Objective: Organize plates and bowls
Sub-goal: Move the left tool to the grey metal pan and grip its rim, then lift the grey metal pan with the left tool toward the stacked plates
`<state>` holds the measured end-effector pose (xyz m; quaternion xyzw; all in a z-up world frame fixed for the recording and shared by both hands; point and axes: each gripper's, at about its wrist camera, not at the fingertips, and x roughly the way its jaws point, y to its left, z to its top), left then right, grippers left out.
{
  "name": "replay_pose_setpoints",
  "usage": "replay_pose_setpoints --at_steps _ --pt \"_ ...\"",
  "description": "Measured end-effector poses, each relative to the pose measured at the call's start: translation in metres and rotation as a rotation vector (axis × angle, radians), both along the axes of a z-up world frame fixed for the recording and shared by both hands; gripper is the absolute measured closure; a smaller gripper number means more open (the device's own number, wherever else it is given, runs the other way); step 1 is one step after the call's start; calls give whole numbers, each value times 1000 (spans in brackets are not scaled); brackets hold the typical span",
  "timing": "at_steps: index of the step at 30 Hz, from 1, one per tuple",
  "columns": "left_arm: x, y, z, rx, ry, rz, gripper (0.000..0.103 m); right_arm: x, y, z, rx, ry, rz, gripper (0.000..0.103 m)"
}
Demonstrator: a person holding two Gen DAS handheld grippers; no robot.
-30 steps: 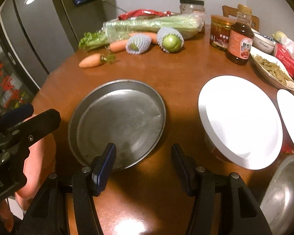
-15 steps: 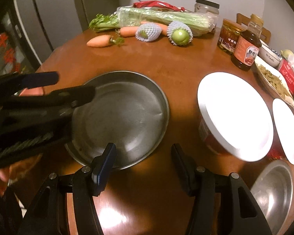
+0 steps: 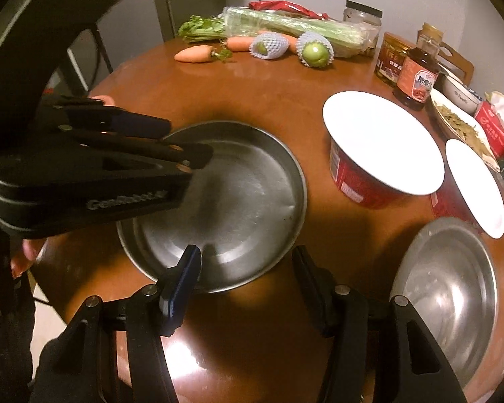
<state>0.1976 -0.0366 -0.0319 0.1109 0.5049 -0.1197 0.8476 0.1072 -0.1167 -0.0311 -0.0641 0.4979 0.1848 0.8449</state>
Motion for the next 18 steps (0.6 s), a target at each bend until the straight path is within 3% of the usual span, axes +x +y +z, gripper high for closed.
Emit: replay_pose_setpoints --at_steps 18 --pt "-44 -14 0 53 -30 -25 64 -44 -27 5 41 -56 -16 68"
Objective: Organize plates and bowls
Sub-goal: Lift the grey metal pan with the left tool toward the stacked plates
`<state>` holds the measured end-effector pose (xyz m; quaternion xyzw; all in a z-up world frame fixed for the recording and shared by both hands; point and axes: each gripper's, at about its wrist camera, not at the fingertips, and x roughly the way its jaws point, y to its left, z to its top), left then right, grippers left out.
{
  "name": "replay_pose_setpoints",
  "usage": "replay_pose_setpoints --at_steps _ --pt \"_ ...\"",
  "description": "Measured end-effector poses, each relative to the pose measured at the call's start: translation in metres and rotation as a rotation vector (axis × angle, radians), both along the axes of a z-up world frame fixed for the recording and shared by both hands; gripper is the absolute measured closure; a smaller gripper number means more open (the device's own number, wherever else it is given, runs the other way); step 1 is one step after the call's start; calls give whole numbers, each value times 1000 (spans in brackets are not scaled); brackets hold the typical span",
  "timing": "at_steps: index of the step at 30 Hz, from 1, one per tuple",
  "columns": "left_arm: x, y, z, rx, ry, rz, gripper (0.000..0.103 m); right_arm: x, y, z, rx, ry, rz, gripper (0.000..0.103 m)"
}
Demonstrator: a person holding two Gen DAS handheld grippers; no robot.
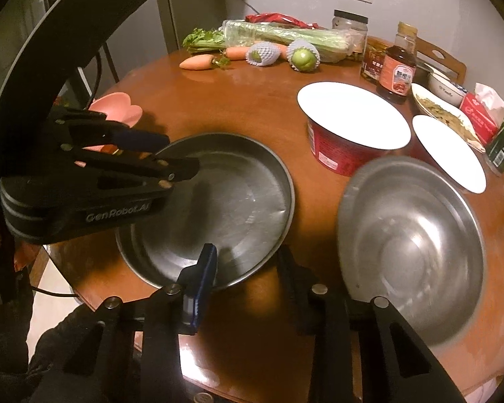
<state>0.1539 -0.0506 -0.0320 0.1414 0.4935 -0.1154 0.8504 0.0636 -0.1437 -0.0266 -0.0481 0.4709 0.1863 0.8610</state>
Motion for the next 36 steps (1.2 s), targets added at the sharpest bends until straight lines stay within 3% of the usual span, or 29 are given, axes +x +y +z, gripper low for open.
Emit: replay_pose_setpoints --at_steps 16,36 --pt "-26 5 1 13 -71 31 64 -6 1 -2 15 -69 -80 72" --pt "-44 15 39 -32 -167 58 64 -11 4 25 43 -132 -104 72"
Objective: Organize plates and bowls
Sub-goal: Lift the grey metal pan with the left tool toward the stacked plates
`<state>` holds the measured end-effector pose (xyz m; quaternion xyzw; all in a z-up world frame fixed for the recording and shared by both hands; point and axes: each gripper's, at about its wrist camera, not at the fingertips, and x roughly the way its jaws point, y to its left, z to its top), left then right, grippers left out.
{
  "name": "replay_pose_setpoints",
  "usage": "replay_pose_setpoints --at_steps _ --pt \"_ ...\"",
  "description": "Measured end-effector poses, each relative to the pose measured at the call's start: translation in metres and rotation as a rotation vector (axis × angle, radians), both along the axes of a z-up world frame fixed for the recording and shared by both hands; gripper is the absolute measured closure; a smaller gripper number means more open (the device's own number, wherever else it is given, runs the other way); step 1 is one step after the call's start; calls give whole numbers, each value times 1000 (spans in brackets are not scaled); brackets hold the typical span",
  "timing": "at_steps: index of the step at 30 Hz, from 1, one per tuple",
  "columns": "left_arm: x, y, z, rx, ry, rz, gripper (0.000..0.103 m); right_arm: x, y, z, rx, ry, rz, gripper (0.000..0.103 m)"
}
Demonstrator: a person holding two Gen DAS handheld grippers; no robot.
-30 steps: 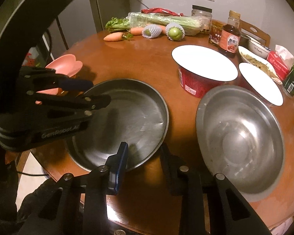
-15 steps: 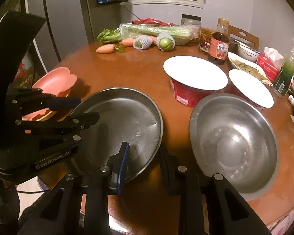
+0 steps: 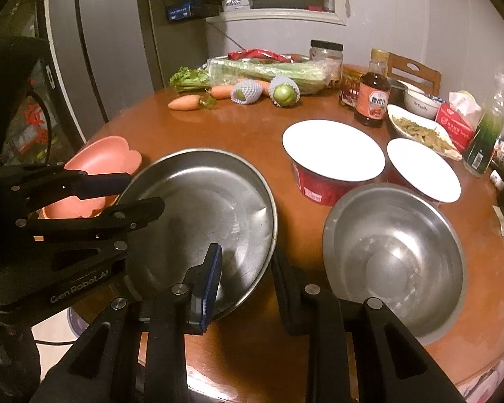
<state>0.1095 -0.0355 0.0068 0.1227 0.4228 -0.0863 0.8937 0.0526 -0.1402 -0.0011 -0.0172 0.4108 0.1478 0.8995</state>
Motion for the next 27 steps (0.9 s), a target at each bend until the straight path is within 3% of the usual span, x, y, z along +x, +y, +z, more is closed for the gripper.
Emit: replay_pose_setpoints --at_steps 14,27 --pt "-12 32 27 -19 -73 84 64 0 24 26 10 -60 50 72" --pt "-20 95 47 -23 -133 209 61 10 82 56 10 -128 162 71"
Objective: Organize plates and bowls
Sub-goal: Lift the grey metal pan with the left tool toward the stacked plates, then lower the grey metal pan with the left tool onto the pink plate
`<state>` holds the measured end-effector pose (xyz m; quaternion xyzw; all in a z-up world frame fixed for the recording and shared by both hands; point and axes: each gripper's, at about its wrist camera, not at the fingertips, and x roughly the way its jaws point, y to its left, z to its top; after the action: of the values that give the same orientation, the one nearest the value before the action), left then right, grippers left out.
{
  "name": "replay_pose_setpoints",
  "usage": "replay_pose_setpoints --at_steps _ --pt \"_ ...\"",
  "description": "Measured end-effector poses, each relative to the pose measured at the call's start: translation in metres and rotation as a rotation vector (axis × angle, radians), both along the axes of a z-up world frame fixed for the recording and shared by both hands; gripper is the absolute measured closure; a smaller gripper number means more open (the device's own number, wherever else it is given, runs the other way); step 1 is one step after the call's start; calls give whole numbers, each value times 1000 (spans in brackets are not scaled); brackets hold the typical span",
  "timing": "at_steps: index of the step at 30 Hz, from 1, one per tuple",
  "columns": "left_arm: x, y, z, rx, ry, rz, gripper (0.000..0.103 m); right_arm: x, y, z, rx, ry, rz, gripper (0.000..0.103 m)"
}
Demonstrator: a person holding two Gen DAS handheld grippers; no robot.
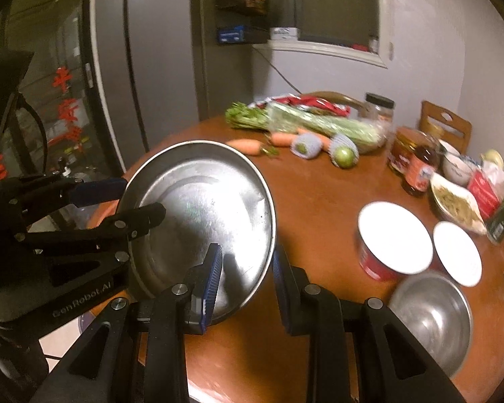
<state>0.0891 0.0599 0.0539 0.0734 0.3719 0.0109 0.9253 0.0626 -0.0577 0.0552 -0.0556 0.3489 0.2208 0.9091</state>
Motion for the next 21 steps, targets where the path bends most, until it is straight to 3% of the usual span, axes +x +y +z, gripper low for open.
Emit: replay_pose_setpoints --at_steps 11,21 --pt "-3 47 2 -9 -18 86 60 12 52 3 15 4 108 71" --pt "6 67 -20 -28 19 133 60 26 79 -12 -11 27 145 71"
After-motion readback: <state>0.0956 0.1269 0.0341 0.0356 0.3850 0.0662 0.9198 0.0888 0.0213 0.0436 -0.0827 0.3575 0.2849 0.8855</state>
